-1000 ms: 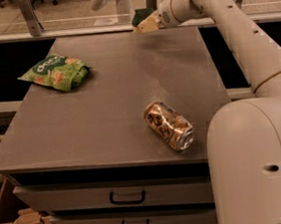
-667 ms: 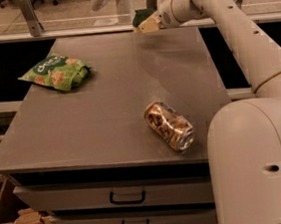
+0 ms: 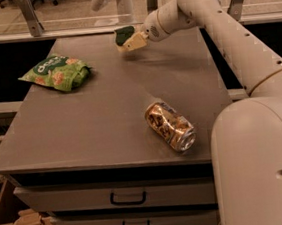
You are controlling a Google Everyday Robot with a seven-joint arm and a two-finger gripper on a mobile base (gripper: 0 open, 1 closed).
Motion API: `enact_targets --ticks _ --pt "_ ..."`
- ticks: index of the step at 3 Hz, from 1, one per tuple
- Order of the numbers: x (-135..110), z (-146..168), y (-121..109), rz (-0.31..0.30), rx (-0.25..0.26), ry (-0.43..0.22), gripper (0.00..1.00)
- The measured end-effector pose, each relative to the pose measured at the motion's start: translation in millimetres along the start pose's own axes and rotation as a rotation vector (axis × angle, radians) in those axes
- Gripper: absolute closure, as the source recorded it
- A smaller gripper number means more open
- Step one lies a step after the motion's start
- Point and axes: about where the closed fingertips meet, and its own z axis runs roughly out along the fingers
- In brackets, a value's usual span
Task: Move sponge near green rice chip bag
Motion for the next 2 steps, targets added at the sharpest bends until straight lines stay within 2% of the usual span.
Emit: enact_targets --ticks 2 --pt "16 13 55 -0.023 -0.122 0.051 1.0"
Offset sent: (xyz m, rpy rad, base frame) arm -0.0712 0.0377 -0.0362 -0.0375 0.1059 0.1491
